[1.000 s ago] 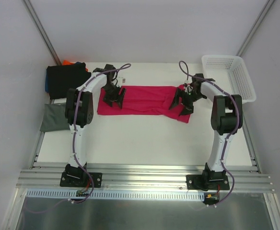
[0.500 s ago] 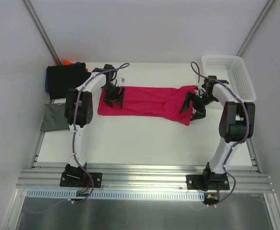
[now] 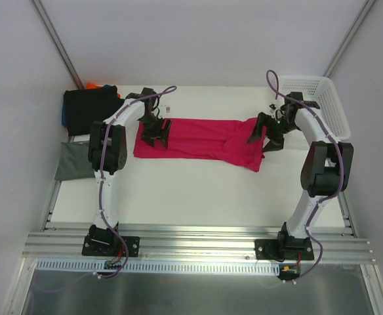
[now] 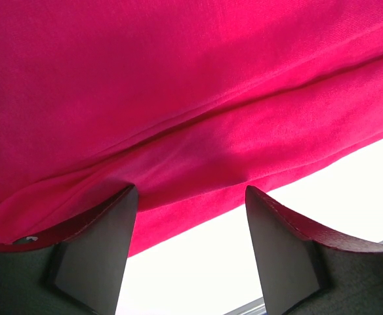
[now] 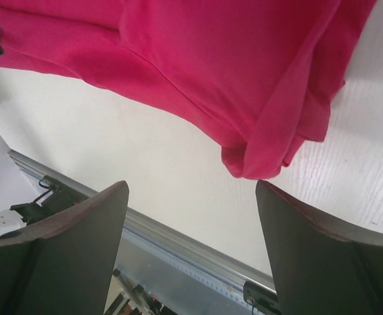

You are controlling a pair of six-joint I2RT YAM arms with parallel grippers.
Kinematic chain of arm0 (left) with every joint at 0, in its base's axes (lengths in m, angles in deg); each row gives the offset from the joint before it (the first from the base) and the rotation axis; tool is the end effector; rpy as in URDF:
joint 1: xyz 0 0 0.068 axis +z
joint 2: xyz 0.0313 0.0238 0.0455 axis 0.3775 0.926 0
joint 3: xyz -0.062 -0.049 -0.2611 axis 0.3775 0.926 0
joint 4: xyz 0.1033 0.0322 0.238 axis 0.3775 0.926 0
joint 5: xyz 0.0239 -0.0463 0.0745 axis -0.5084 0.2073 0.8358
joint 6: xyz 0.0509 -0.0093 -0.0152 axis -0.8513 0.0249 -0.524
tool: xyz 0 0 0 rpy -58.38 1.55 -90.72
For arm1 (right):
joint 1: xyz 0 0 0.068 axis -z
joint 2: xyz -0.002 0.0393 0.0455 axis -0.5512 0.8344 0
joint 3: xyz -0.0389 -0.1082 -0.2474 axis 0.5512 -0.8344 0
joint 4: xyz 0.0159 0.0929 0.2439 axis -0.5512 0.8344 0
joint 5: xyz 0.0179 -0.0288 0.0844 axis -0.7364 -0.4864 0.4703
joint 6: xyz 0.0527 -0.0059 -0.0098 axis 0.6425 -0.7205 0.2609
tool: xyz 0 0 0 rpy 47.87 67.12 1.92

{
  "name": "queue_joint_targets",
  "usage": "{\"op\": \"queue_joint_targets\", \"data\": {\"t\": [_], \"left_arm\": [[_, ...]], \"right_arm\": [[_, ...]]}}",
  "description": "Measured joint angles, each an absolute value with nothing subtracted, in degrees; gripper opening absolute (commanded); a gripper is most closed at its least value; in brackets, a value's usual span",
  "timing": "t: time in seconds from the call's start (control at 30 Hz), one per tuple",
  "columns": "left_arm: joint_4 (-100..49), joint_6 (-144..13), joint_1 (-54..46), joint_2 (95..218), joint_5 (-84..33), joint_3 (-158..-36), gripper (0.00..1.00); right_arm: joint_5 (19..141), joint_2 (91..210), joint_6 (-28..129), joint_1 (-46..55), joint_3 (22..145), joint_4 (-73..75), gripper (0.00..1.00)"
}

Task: Fold and stack the t-shirts
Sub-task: Fold the tshirt

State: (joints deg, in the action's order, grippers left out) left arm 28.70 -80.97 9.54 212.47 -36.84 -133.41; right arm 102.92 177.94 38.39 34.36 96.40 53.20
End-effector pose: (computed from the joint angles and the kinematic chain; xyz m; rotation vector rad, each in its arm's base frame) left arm 0.4573 -0.1147 0.1724 0.4760 2.8142 -0.5183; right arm 0.3851 0.0116 0.2360 -0.2105 2.7256 0.7122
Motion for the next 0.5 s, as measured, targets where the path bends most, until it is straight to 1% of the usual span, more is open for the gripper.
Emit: {"op": "queue_joint_targets", "data": {"t": [0.27, 0.5], "left_arm": [[29.18, -81.36, 10.32, 212.43, -36.6, -134.57, 0.67], [28.74, -82.65, 11.09, 212.53, -35.69, -139.77, 0.67]], "right_arm": [[105.17, 179.49, 40.29, 32.74, 99.26, 50.95, 0.82], [105.8, 188.54, 41.56, 31.08, 101.49, 48.89, 0.83]]}}
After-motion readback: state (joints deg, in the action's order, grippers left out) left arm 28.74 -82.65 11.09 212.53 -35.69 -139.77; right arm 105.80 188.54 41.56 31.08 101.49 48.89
